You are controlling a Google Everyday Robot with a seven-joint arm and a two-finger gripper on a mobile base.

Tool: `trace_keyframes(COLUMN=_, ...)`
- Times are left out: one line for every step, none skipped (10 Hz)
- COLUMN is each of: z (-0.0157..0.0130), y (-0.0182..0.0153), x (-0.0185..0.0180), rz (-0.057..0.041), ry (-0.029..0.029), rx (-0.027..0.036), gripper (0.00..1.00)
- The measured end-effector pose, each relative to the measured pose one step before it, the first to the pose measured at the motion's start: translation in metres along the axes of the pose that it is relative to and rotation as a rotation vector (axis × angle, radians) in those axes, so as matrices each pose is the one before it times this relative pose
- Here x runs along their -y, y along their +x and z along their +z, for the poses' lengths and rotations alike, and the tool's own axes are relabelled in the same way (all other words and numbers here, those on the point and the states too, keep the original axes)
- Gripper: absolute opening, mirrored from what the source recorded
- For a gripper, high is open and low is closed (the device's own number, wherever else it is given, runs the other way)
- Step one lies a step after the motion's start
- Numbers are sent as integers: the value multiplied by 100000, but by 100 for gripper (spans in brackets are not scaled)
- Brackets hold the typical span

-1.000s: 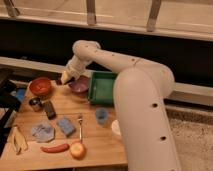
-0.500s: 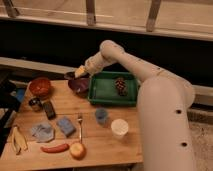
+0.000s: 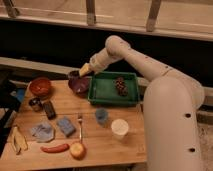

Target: Place brush in paper cup

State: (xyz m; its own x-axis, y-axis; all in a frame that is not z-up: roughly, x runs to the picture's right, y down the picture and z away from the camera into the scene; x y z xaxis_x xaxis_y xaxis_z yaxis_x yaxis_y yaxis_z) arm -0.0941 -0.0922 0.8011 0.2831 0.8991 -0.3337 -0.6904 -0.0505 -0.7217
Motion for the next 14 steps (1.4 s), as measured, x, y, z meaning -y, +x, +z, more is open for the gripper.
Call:
trace_keyframes(z=-659, y=335, x=-355, rz=-2606, ry=2579, rx=-4055, gripper=0)
trace_keyframes(z=-952, y=701, x=-121, rz=-2478, ry=4422, rx=-6938, gripper=0)
trace_keyframes(z=-544, y=654, x=-502, rz=-2117, ry=2101, rx=-4891, gripper=0)
trace_keyframes(z=-850, y=812, x=235, rz=-375, ry=1581, rx=-1693, gripper=0)
trace_keyframes(z=-701, y=835, x=411, rz=352, ry=1013, rx=-786, gripper=0)
trace_keyframes(z=-1138, y=1612, x=918, rz=1521, ry=1677, rx=-694, gripper=0)
trace_keyframes(z=-668, y=1155, x=488, rz=1754, ry=766, rx=-558, gripper=0)
trace_keyframes(z=-392, y=980, x=507, rz=1756, ry=267, rx=-833, gripper=0)
trace_keyframes(z=-143, y=246, x=286, rz=1152, ry=247, rx=-97, gripper=0)
trace_keyframes(z=161, y=-128, x=-300, rz=-473, ry=-269, rx=-143, gripper=0)
trace_keyframes(z=23, y=2, x=-32, rz=-134, ry=-82, rx=10, gripper=0)
trace_keyframes(z=-92, y=107, x=220, rz=348, ry=120, rx=80, gripper=0)
trace_keyframes(z=-71, y=-25, x=51, rz=64, ry=136, rx=133, gripper=0)
trace_keyframes(z=197, y=-151, x=-225, rz=-308, ry=-96, rx=171, gripper=0)
